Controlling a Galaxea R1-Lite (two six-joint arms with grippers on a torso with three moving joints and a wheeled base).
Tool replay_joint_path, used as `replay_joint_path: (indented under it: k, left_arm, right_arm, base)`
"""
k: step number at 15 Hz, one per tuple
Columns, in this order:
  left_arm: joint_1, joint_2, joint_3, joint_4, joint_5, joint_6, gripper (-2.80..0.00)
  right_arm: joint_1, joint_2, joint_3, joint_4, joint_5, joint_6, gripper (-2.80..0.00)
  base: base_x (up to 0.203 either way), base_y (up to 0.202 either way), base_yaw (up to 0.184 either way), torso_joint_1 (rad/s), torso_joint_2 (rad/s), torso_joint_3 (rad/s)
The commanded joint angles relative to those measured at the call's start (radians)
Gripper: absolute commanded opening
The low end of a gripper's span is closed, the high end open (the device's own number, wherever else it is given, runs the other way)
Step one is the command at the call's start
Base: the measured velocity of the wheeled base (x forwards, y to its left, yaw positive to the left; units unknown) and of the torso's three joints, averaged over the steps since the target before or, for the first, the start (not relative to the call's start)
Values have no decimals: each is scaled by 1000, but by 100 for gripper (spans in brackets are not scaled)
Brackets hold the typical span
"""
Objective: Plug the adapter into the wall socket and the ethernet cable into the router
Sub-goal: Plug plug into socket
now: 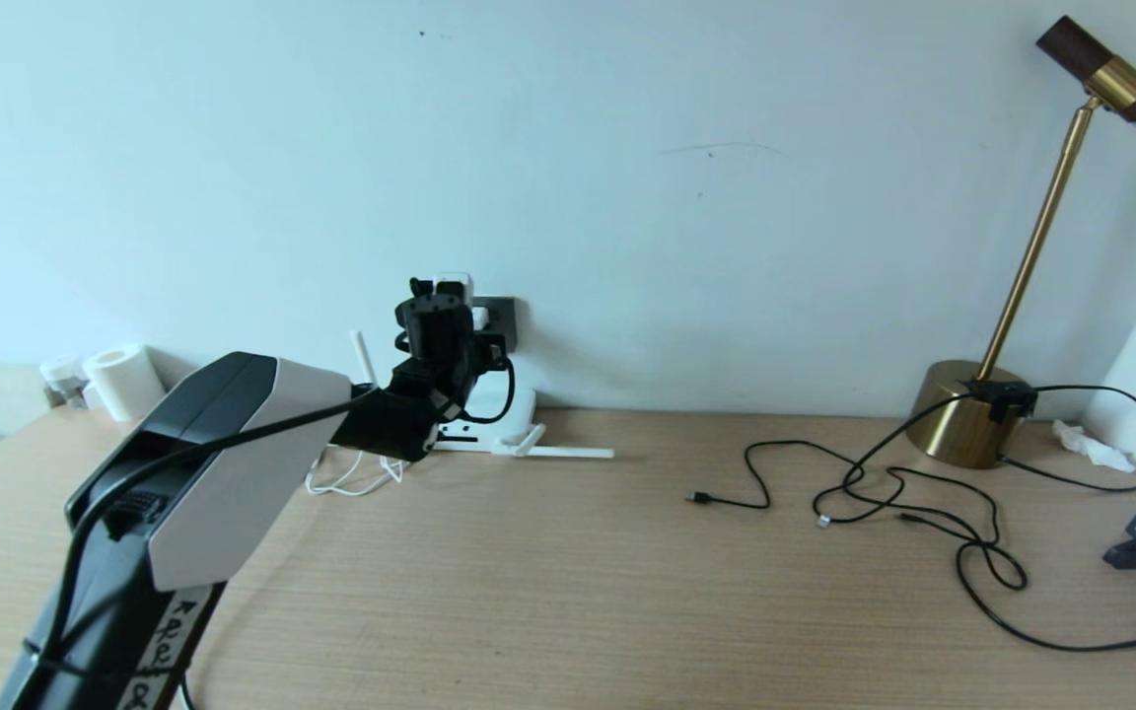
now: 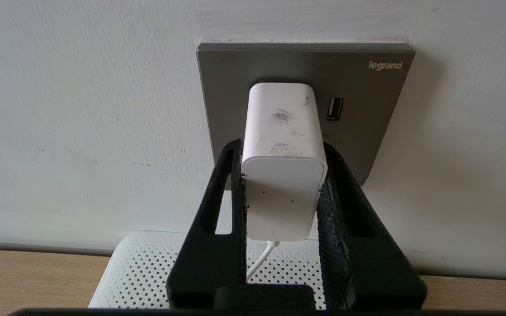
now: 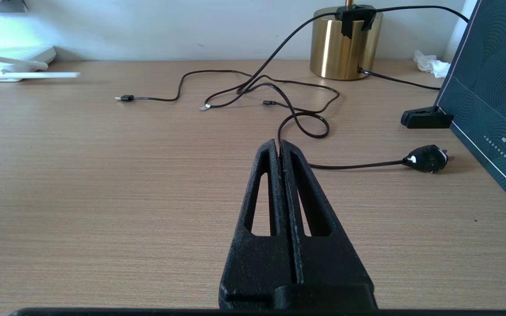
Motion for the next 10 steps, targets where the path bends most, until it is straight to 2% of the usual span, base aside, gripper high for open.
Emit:
replay_joint_path:
  k: [1,10]
  left_arm:
    - [1,2,3,-2,3,1,-280]
    - [12,-12,1,6,-3,4,-280]
  right_arm:
    - [0,0,11,0,0,1,-280]
    - [0,0,11,0,0,1,-280]
  base:
    - [0,0,0,0,0,0]
    - [0,0,0,0,0,0]
